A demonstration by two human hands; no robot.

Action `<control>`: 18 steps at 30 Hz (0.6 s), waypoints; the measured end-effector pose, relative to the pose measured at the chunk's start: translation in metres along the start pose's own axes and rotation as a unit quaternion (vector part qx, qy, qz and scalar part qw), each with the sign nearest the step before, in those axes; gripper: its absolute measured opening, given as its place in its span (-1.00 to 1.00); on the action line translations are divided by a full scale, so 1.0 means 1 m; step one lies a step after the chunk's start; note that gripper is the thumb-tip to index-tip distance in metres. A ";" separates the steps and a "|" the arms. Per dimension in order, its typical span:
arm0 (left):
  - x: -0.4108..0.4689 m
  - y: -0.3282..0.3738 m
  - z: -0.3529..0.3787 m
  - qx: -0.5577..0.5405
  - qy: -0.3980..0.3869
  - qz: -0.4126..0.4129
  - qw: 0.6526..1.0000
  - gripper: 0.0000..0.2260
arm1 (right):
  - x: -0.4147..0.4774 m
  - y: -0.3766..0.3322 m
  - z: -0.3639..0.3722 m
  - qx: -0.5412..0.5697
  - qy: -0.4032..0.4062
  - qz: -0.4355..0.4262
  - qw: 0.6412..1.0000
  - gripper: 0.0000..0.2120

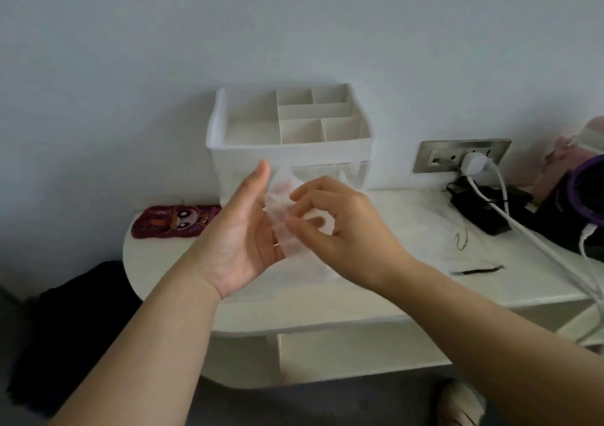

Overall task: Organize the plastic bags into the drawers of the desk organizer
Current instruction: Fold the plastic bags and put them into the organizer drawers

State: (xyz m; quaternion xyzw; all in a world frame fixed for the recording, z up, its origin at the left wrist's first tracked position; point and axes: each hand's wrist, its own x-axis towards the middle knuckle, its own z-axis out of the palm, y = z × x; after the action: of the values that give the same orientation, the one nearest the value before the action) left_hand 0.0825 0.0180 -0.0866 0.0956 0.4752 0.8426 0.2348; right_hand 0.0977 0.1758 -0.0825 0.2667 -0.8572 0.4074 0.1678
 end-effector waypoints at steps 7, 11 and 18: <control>-0.002 -0.001 -0.013 0.042 0.196 -0.016 0.980 -0.72 | -0.002 0.014 0.021 -0.116 -0.057 -0.016 0.991 -0.80; -0.001 0.001 -0.014 0.053 0.220 -0.036 0.973 -0.69 | 0.001 0.021 0.022 -0.219 -0.130 0.047 0.966 -0.73; -0.009 0.004 -0.025 0.422 0.279 -0.001 0.863 -0.64 | 0.023 0.034 0.025 -0.228 -0.311 0.114 0.916 -0.65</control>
State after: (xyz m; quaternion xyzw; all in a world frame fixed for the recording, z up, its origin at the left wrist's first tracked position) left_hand 0.0792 -0.0067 -0.0962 -0.0538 0.8311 0.5527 0.0300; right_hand 0.0575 0.1665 -0.1066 0.2351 -0.9602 0.1141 -0.0989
